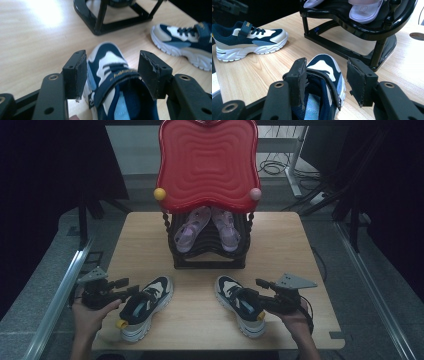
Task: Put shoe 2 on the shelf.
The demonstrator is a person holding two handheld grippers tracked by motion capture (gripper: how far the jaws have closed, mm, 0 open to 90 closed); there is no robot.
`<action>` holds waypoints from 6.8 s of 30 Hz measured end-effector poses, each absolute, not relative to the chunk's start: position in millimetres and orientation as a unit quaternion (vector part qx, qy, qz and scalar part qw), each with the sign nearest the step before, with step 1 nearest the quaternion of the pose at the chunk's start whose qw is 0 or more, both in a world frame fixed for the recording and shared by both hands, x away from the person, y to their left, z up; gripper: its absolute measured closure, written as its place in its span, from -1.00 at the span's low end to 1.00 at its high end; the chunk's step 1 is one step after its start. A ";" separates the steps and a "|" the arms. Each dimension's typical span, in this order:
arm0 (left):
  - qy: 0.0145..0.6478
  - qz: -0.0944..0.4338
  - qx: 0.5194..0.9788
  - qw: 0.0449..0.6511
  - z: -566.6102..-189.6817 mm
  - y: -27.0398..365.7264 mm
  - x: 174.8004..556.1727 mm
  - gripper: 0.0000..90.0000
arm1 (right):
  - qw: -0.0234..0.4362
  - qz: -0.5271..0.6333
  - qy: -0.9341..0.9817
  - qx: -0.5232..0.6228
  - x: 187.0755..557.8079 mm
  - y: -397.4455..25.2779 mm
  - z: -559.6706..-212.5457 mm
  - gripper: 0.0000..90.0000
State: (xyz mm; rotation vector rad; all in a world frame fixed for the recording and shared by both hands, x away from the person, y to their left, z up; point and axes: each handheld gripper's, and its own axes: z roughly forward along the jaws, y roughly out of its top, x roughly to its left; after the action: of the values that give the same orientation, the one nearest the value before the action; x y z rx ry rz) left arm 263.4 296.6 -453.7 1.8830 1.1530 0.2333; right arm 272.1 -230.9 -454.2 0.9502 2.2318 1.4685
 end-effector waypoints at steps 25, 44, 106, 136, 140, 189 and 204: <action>0.452 0.065 0.802 0.385 -478.9 296.1 262.0 0.19 | 0.153 0.504 0.777 0.345 272.4 -234.8 -460.1 0.12; 0.452 0.063 0.808 0.373 -484.2 296.5 264.0 0.48 | 0.127 0.491 0.791 0.342 282.1 -227.8 -462.3 0.13; 0.473 0.078 0.756 0.446 -475.0 307.3 259.0 0.54 | 0.101 0.501 0.757 0.406 277.5 -252.8 -475.0 0.57; 0.487 0.086 0.689 0.530 -467.5 323.4 252.5 0.54 | 0.158 0.585 0.659 0.447 258.1 -306.2 -466.9 0.57; 0.489 0.088 0.686 0.532 -467.5 323.1 252.9 0.54 | 0.160 0.596 0.646 0.449 257.3 -311.3 -467.3 0.58; 0.459 0.178 0.638 0.592 -373.4 333.2 281.4 0.54 | 0.243 0.653 0.567 0.440 284.6 -332.2 -383.3 0.57; 0.451 0.200 0.622 0.608 -347.6 331.4 290.3 0.54 | 0.260 0.658 0.564 0.427 294.6 -325.9 -358.7 0.57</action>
State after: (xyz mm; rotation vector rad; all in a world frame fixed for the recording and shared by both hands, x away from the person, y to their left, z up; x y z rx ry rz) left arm 290.3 331.4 -347.6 1.4379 1.0413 0.4612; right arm 294.6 -325.9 -358.7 1.1561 1.5271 1.7822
